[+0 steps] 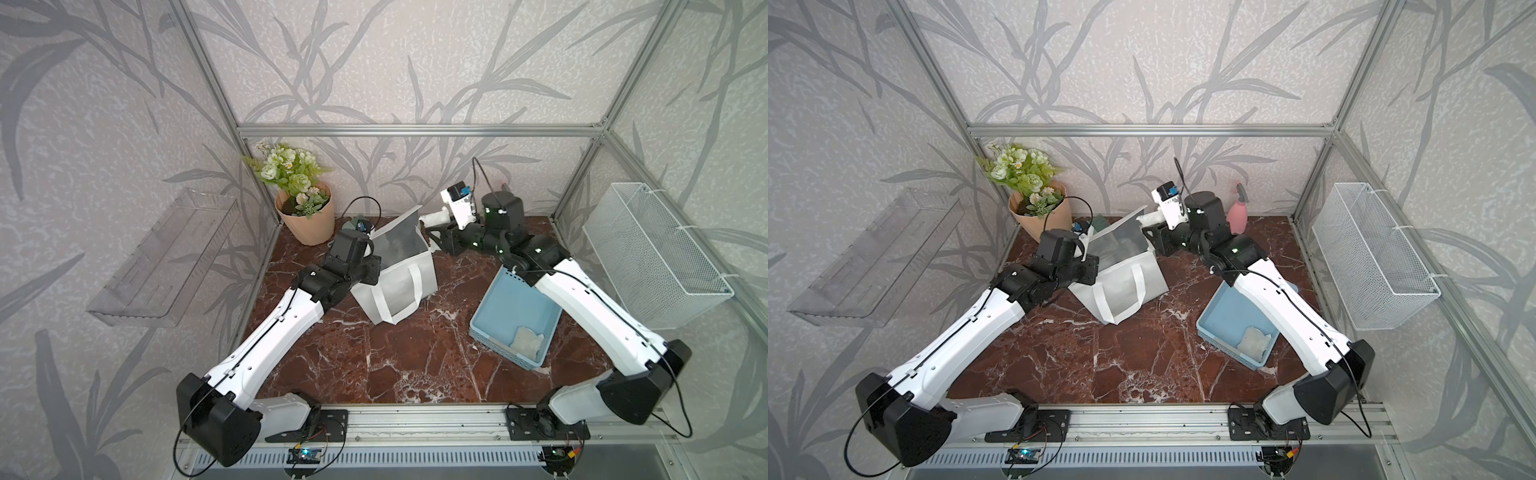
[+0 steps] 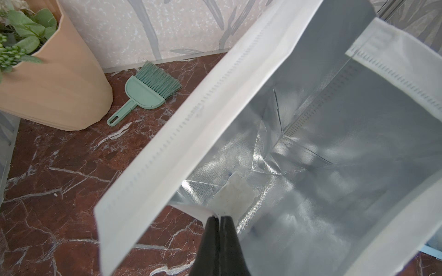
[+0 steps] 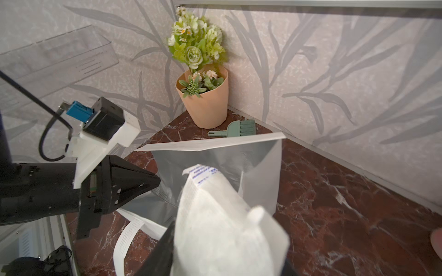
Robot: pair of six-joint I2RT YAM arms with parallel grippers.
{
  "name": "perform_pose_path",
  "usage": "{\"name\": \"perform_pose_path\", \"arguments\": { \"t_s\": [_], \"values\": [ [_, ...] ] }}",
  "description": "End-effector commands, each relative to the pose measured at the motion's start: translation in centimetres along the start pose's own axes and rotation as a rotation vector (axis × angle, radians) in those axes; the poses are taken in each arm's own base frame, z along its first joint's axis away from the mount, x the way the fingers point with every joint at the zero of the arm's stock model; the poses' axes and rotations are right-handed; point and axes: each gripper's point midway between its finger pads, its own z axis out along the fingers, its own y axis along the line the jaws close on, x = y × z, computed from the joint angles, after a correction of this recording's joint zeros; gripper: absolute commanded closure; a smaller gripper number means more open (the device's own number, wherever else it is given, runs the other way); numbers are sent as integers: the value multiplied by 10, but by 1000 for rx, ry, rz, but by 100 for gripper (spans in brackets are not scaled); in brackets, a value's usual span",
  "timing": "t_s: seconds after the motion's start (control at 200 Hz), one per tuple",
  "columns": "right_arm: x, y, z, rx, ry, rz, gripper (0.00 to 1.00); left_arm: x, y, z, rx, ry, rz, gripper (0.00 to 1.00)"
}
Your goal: Place the ice pack in the delivery bag
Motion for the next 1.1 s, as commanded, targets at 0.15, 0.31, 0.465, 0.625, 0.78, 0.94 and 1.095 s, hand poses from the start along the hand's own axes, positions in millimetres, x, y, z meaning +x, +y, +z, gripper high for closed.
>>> {"name": "perform_pose_path", "arguments": {
  "t_s": [0.15, 0.31, 0.465, 0.625, 0.78, 0.94, 1.095],
  "values": [
    [-1, 31, 54, -165, 44, -240, 62, -3, 3, -7, 18, -18, -35, 100],
    [40, 36, 61, -170, 148, -307, 63, -4, 12, -6, 0, -15, -55, 100],
    [77, 57, 51, -176, 236, -366, 62, -9, 28, -4, -23, -13, -85, 100],
    [113, 88, 36, -251, 366, -313, 62, -18, 33, -5, -21, -24, -76, 100],
    [120, 104, 24, -284, 412, -236, 60, -20, 28, -7, 13, -35, -65, 100],
    [102, 92, 33, -197, 382, -253, 60, -20, 19, -10, 66, -58, -68, 100],
    [113, 72, 66, -117, 460, -294, 61, -17, 16, -9, 89, -59, -83, 100]
  ]
}}
